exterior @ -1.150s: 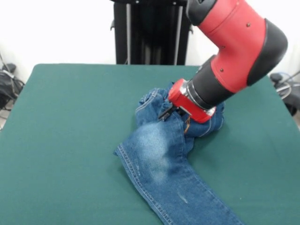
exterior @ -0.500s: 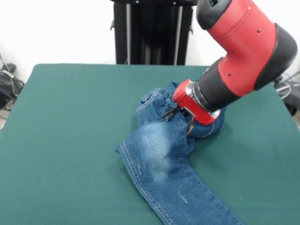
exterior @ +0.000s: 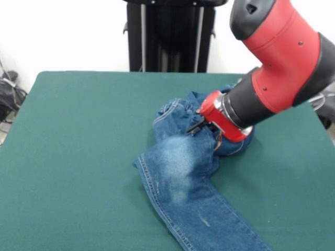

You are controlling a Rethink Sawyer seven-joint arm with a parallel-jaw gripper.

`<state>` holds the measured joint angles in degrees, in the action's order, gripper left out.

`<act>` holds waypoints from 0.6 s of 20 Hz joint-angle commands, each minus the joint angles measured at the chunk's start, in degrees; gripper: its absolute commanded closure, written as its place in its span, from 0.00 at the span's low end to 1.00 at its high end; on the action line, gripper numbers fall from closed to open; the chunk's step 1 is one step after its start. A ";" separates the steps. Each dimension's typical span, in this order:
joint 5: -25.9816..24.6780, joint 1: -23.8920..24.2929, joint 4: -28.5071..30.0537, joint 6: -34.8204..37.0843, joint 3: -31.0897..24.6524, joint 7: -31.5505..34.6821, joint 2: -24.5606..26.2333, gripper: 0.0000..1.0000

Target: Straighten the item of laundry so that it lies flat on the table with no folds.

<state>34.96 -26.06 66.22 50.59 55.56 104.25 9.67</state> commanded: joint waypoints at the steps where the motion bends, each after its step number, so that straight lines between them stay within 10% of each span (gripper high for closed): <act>1: -0.02 -1.20 -8.90 10.01 -2.53 19.76 1.46 1.00; 12: 0.38 -0.45 -14.75 16.74 0.40 23.76 3.63 1.00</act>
<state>34.97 -26.07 59.46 60.59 58.27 107.98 10.94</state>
